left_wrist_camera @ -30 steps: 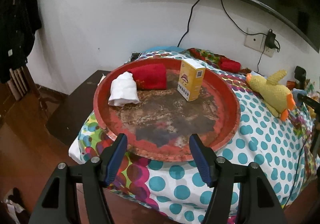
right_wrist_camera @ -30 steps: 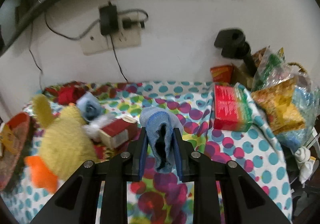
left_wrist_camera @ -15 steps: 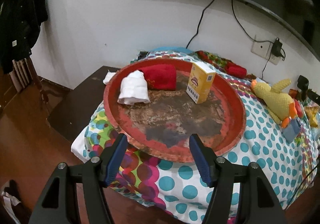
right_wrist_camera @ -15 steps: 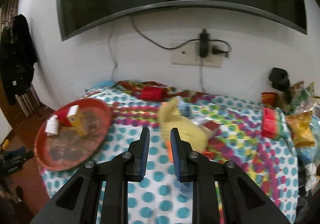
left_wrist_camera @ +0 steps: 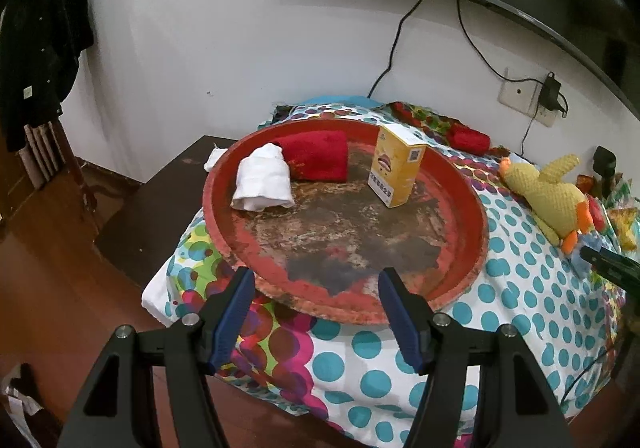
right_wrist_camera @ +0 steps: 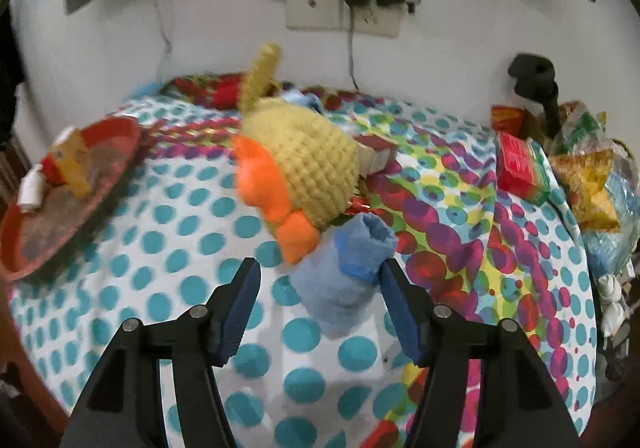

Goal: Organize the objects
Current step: 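Carry the blue sock with the right tool over the red tray, then drop the blue sock onto the tray by opening the right tool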

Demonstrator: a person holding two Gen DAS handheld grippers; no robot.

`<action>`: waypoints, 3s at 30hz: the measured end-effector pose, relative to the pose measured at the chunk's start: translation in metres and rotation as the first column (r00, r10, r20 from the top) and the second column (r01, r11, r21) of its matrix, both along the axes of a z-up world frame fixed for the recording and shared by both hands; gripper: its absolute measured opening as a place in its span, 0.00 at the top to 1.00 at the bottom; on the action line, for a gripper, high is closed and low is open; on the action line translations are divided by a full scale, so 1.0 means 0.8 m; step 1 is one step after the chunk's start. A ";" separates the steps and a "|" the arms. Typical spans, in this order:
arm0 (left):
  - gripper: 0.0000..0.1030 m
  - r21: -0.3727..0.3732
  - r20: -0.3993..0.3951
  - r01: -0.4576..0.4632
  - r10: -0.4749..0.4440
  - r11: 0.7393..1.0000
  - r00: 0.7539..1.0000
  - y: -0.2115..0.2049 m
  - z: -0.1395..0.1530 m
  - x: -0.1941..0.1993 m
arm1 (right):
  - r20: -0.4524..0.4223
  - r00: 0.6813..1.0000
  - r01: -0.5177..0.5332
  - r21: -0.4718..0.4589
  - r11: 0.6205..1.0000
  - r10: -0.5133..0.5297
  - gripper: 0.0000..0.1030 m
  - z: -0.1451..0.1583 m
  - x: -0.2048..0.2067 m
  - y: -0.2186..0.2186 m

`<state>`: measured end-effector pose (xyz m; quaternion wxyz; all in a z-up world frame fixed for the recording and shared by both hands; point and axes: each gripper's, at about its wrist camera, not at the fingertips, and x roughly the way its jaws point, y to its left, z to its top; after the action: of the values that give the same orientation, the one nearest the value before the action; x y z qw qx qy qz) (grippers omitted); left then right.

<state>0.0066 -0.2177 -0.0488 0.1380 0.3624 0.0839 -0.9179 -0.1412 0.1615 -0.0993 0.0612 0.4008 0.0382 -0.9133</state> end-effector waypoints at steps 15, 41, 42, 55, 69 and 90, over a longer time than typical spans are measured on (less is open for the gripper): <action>0.36 -0.015 0.016 0.003 -0.003 1.000 1.000 0.006 -0.003 -0.001 | -0.023 0.998 -0.064 -0.007 0.998 0.064 0.81 0.017 0.020 -0.007; 0.36 0.020 0.011 -0.050 0.050 0.999 0.999 -0.022 0.000 0.002 | -0.113 0.899 -0.428 -0.033 0.903 0.422 0.81 0.095 0.057 -0.219; 0.36 0.023 0.009 -0.053 0.053 0.998 0.999 -0.024 0.000 0.003 | -0.114 0.893 -0.443 -0.037 0.896 0.436 0.81 0.096 0.056 -0.229; 0.36 0.033 -0.018 -0.132 0.133 0.991 0.991 -0.057 0.007 0.014 | -0.083 0.783 -0.622 -0.087 0.778 0.617 0.81 0.093 0.023 -0.405; 0.36 0.006 -0.005 -0.142 0.142 0.990 0.990 -0.060 -0.002 0.011 | 0.079 0.813 -0.575 -0.048 0.817 0.577 0.72 0.028 -0.049 -0.451; 0.36 0.029 0.000 0.035 -0.035 0.999 0.999 0.031 0.000 -0.001 | -0.017 0.958 -0.285 0.045 0.957 0.286 0.22 0.126 -0.016 -0.092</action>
<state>0.0057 -0.1926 -0.0488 0.1166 0.3661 0.0906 -0.9188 -0.1544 0.0878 0.0016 0.1837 0.3817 0.1157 -0.8984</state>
